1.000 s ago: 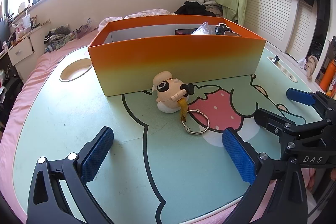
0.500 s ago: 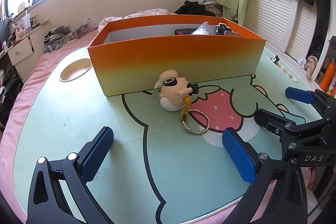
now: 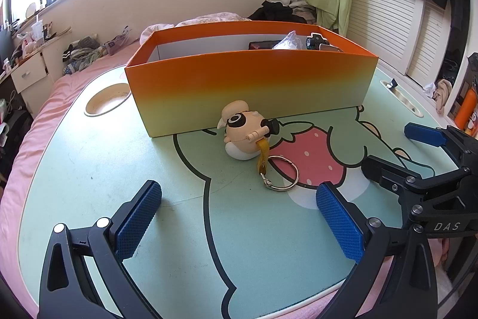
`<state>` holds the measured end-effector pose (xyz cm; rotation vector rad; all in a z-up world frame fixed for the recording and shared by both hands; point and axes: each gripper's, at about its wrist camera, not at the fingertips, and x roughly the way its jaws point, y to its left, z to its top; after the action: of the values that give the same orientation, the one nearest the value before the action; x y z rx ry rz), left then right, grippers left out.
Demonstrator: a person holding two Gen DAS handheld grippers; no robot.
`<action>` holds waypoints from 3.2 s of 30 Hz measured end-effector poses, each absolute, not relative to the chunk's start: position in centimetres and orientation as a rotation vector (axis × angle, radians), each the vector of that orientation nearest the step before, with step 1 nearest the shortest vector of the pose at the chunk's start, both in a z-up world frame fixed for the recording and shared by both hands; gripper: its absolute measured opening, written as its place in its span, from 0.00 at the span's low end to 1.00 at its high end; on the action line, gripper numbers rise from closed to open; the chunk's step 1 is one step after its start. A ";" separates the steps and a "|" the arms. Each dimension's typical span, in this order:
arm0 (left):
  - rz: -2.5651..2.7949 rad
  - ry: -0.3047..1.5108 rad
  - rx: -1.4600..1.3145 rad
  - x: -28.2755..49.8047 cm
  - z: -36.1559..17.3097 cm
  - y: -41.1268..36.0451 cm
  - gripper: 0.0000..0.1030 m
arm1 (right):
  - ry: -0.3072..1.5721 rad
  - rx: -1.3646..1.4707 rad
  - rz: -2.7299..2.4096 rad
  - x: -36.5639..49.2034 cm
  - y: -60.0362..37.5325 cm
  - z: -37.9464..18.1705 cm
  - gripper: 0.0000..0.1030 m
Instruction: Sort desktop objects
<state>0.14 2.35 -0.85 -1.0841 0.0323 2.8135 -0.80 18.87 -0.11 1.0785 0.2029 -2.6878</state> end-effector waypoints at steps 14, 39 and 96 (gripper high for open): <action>2.814 0.033 -1.082 0.3 -0.8 2.2 1.00 | 0.015 0.944 -2.693 0.4 21.0 0.7 0.43; 2.812 0.035 -1.079 0.6 -0.8 1.9 1.00 | -0.102 1.118 -2.395 -10.8 15.7 10.1 0.39; 2.812 0.041 -1.076 1.0 -1.0 2.4 1.00 | 0.263 0.995 -2.614 1.6 17.8 -0.7 1.00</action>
<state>0.97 2.42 -1.00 -1.0761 0.0410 2.8120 1.59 17.76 -0.74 0.9950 0.2632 -2.6137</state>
